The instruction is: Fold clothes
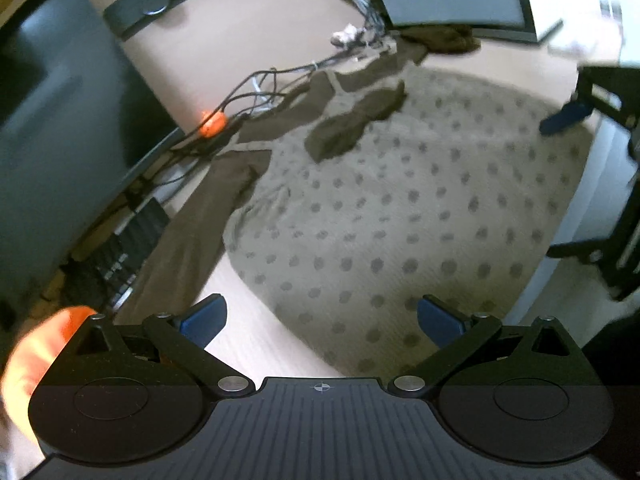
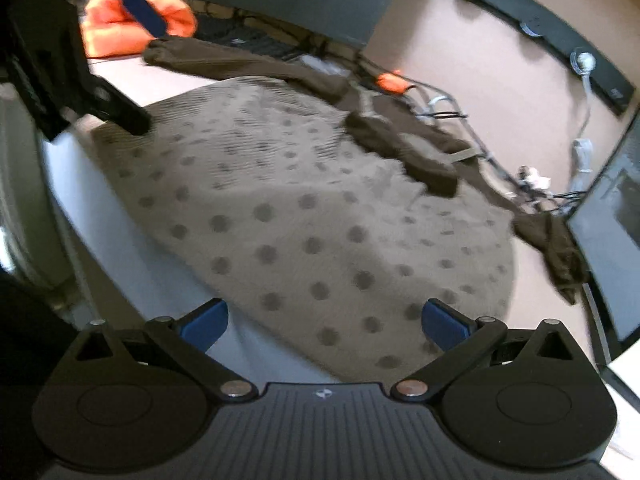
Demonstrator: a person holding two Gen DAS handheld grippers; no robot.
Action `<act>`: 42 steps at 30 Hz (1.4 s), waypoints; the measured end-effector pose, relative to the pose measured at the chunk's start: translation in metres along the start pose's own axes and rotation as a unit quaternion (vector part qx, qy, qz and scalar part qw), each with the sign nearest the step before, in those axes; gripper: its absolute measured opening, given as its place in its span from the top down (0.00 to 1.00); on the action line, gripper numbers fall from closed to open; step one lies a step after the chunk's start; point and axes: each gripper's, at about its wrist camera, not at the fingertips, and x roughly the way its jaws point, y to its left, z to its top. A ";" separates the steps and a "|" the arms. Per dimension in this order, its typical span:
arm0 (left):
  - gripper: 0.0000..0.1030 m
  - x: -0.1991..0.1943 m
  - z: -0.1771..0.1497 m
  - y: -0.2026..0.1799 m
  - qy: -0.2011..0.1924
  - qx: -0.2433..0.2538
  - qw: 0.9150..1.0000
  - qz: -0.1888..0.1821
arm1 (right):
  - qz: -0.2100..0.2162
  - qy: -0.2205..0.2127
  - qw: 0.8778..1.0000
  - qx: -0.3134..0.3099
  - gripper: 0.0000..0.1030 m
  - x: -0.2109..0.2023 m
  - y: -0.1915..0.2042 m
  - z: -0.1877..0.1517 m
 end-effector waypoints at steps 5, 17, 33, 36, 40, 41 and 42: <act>0.00 -0.012 -0.003 -0.003 -0.011 -0.012 0.998 -0.055 | -0.011 -0.033 0.999 0.003 0.00 -0.015 -0.007 0.009; 0.00 0.016 -0.004 -0.036 0.025 0.052 0.998 -0.020 | -0.104 -0.075 0.991 0.036 0.00 -0.004 -0.049 0.048; 0.00 0.039 0.015 0.056 0.041 -0.032 0.989 0.142 | -0.160 -0.017 0.986 0.034 0.00 -0.012 -0.079 0.008; 0.00 0.036 0.006 0.059 0.047 -0.031 0.988 0.141 | -0.197 -0.008 0.977 0.079 0.00 -0.024 -0.109 0.005; 0.00 0.030 -0.005 0.052 0.051 -0.025 0.990 0.132 | -0.225 0.030 0.973 0.036 0.00 -0.013 -0.110 -0.008; 0.00 0.030 -0.008 0.049 0.051 -0.019 0.990 0.131 | -0.227 0.036 0.973 0.034 0.00 -0.011 -0.108 -0.011; 0.00 0.029 -0.012 0.045 0.052 -0.010 0.990 0.131 | -0.229 0.041 0.972 0.033 0.00 -0.009 -0.107 -0.013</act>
